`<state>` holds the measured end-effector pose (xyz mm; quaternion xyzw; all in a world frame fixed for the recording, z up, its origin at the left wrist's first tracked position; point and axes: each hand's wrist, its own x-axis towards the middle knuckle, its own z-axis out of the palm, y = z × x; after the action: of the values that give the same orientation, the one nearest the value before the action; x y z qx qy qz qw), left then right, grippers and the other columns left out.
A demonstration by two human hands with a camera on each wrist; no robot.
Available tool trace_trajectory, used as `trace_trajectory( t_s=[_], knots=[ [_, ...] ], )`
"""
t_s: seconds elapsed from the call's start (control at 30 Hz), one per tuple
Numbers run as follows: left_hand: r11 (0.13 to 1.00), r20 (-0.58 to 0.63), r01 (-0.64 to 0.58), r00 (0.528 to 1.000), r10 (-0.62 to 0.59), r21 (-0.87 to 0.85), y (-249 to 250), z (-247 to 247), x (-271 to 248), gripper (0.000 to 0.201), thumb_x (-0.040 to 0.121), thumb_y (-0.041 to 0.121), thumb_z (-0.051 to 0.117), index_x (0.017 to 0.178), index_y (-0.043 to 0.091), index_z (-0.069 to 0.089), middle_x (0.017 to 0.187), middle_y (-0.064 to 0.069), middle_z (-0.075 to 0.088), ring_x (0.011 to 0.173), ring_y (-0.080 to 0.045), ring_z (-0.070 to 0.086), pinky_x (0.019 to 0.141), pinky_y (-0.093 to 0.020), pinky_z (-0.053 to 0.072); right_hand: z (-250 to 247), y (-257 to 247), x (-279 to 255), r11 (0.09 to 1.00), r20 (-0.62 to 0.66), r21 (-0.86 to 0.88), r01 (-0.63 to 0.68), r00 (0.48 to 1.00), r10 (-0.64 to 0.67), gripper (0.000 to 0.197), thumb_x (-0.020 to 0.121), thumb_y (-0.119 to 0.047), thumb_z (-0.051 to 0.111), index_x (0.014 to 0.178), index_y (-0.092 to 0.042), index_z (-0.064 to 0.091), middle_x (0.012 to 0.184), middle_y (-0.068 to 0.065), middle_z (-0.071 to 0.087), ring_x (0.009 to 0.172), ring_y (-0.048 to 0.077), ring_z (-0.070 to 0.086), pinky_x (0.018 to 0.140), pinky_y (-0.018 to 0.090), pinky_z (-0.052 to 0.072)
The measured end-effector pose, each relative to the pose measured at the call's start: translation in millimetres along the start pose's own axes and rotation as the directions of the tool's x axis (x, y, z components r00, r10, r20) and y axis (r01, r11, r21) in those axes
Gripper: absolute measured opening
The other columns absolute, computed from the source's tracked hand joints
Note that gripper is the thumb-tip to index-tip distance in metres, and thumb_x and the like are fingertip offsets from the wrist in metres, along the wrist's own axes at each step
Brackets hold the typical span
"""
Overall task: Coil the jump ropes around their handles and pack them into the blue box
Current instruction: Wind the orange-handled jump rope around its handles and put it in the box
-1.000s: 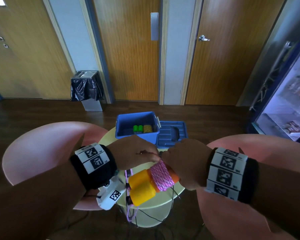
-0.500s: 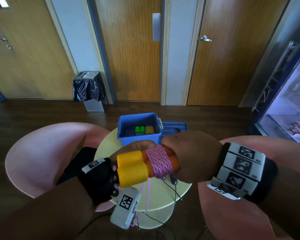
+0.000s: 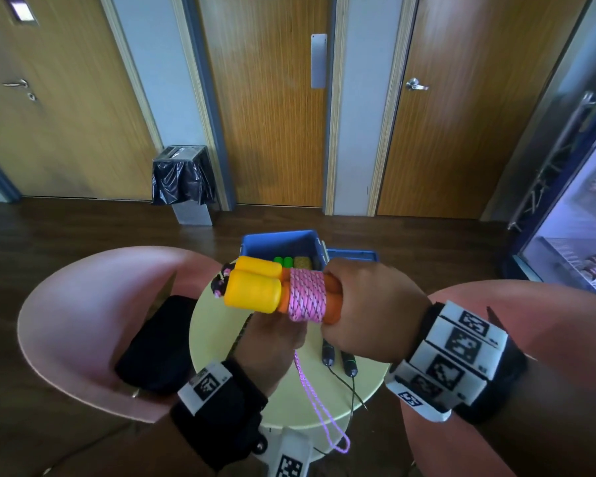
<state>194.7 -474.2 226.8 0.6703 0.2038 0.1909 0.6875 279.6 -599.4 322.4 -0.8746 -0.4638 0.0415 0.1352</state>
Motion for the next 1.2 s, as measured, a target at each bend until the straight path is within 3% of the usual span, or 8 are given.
trace_trajectory(
  t_s=[0.07,0.2,0.3,0.47,0.57,0.8,1.07,1.2],
  knots=[
    [0.990,-0.009,-0.142,0.990,0.142,0.021,3,5,-6,0.019,0.079,0.027,0.059,0.063,0.017,0.061,0.058,-0.001,0.055,0.061,-0.019,0.050,0.063,-0.033,0.040,1,0,2,0.999,0.003,0.022,-0.024,1.000,0.024,0.052,0.064,-0.060,0.051,0.107,-0.032,0.053,0.088,-0.011,0.061,0.080,0.013,0.063,0.080,0.036,0.056],
    [0.970,-0.012,-0.237,0.971,0.238,0.060,7,11,-15,0.024,0.089,0.019,0.051,0.068,0.015,0.063,0.060,-0.001,0.061,0.059,-0.007,0.054,0.062,-0.023,0.041,5,0,6,0.998,-0.028,0.006,-0.070,0.997,0.070,0.047,0.070,-0.061,0.063,0.104,-0.032,0.051,0.088,-0.010,0.063,0.078,0.014,0.063,0.076,0.035,0.056],
    [0.942,-0.033,-0.221,0.971,0.237,0.254,4,8,-16,0.037,0.097,0.010,0.052,0.062,0.020,0.047,0.052,0.007,0.041,0.051,-0.008,0.034,0.057,-0.030,0.026,10,-3,6,0.995,-0.094,-0.061,-0.079,0.993,0.073,0.036,0.078,-0.053,0.057,0.102,-0.027,0.051,0.085,-0.007,0.062,0.076,0.017,0.064,0.073,0.036,0.057],
    [0.949,0.092,-0.247,0.968,0.233,0.194,19,7,-23,0.037,0.087,0.018,0.047,0.053,0.032,0.052,0.051,0.008,0.036,0.053,-0.010,0.030,0.056,-0.029,0.023,12,-2,9,0.989,-0.099,-0.123,-0.087,0.992,0.075,0.039,0.080,-0.048,0.061,0.105,-0.021,0.047,0.088,-0.004,0.060,0.074,0.018,0.061,0.070,0.033,0.054],
    [0.957,0.066,-0.217,0.976,0.208,0.191,20,7,-27,0.052,0.100,0.040,0.049,0.050,0.030,0.053,0.049,0.009,0.038,0.051,-0.009,0.034,0.057,-0.028,0.026,16,-3,10,0.984,-0.109,-0.162,-0.073,0.993,0.055,0.042,0.081,-0.044,0.064,0.110,-0.018,0.047,0.094,-0.001,0.062,0.078,0.020,0.064,0.072,0.035,0.057],
    [0.982,-0.123,-0.100,0.985,0.121,0.163,9,-1,-15,0.068,0.084,0.074,0.046,0.054,0.015,0.033,0.051,-0.005,0.031,0.053,-0.022,0.029,0.058,-0.043,0.028,26,0,8,0.979,0.082,0.159,-0.124,0.990,0.112,0.050,0.072,-0.037,0.069,0.112,-0.022,0.044,0.097,-0.003,0.055,0.084,0.018,0.061,0.076,0.039,0.057],
    [0.956,0.054,-0.087,0.996,0.075,0.280,10,-4,-19,0.025,0.099,0.027,0.055,0.080,0.023,0.071,0.047,0.010,0.040,0.046,-0.005,0.035,0.054,-0.028,0.028,25,14,17,0.965,0.006,-0.136,-0.224,0.974,0.227,0.038,0.082,-0.037,0.065,0.110,-0.021,0.045,0.092,-0.002,0.060,0.078,0.021,0.061,0.071,0.035,0.053],
    [0.866,0.153,-0.172,0.982,0.113,0.470,11,-10,-19,0.022,0.099,0.019,0.053,0.088,0.022,0.072,0.056,0.014,0.054,0.053,0.005,0.050,0.055,-0.014,0.034,35,31,29,0.916,0.072,-0.234,-0.325,0.934,0.350,0.036,0.083,-0.031,0.066,0.111,-0.022,0.046,0.091,-0.005,0.059,0.080,0.018,0.062,0.073,0.035,0.054]
  ],
)
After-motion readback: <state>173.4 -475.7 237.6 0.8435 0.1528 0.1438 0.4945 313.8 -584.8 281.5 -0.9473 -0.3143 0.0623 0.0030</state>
